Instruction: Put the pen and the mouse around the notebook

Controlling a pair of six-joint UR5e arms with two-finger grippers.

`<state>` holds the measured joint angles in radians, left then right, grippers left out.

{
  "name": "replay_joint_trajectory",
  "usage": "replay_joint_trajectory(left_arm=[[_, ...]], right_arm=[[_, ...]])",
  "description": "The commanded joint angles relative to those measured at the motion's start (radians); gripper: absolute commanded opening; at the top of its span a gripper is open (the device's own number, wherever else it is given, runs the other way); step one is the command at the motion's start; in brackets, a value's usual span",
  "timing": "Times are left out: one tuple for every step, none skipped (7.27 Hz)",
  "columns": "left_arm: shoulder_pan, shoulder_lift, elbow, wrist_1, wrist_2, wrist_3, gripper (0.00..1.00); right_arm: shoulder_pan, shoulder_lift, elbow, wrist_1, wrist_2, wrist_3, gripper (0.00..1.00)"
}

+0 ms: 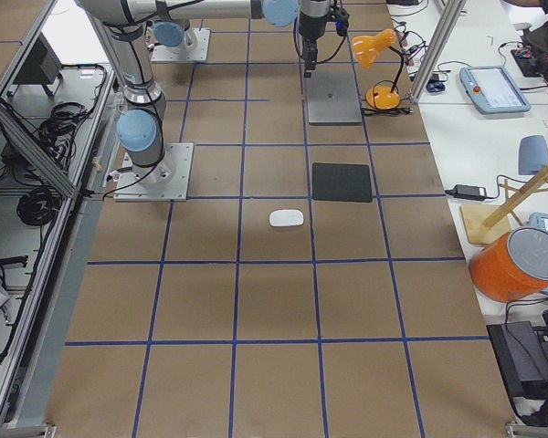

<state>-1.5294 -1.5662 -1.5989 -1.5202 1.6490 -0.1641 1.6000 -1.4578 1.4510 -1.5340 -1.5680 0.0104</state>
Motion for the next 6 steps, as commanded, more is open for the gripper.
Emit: replay_joint_trajectory(left_arm=[[0.000, 0.000, 0.000, 0.000, 0.000, 0.000, 1.00], [0.000, 0.000, -0.001, 0.000, 0.000, 0.002, 1.00], [0.000, 0.000, -0.001, 0.000, 0.000, 0.000, 1.00], [0.000, 0.002, -0.001, 0.000, 0.000, 0.000, 1.00], [0.002, 0.002, -0.001, 0.000, 0.000, 0.000, 1.00], [0.002, 0.002, 0.000, 0.000, 0.000, 0.000, 1.00]], right_arm=[[-0.008, 0.002, 0.000, 0.000, -0.003, -0.010, 1.00], [-0.040, 0.002, 0.002, 0.002, -0.003, -0.009, 1.00], [-0.105, 0.002, 0.024, 0.017, 0.000, -0.029, 1.00], [-0.179, 0.002, 0.088, 0.002, 0.000, -0.167, 1.00], [-0.278, 0.002, 0.141, -0.006, -0.004, -0.299, 0.94], [-0.378, 0.004, 0.173, -0.044, -0.035, -0.393, 0.94]])
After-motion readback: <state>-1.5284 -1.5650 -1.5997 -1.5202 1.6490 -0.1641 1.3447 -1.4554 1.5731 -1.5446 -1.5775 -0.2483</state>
